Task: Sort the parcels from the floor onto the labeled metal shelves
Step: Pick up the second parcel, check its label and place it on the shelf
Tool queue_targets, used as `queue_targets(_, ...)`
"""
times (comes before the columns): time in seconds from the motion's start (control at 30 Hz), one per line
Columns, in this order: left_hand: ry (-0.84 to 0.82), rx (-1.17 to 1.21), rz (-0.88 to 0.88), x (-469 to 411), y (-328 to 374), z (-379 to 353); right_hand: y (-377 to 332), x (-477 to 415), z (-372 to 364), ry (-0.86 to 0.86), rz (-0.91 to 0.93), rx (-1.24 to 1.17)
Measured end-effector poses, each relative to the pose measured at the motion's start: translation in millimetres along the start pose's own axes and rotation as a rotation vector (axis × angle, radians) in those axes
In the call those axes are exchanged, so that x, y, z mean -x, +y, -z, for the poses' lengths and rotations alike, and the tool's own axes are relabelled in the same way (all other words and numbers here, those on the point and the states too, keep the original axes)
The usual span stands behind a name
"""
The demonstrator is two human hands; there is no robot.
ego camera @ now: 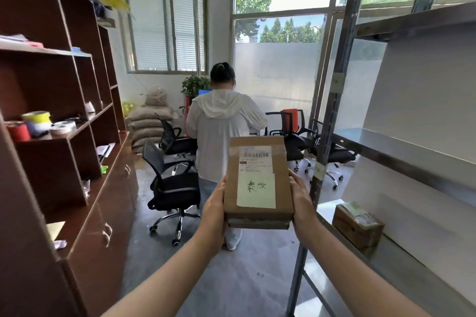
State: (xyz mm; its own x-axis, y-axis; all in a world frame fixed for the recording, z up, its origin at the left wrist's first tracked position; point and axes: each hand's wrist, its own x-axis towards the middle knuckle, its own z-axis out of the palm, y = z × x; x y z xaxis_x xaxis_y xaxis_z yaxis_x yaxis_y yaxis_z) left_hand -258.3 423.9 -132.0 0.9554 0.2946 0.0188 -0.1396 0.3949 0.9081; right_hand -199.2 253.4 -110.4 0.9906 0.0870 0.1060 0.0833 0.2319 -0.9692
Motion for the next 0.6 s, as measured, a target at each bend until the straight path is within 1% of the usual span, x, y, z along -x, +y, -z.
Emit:
queue_targets(0.23,0.053,-0.046,-0.067,-42.6,2.3,-25.5,-6.1,-56.1,6.6,-0.076,-0.004,-0.084)
queue_targets(0.6,0.156,-0.15,-0.089,-98.3,-20.0,-69.6,2.6,-133.5,43.4,-0.145,-0.027,-0.136)
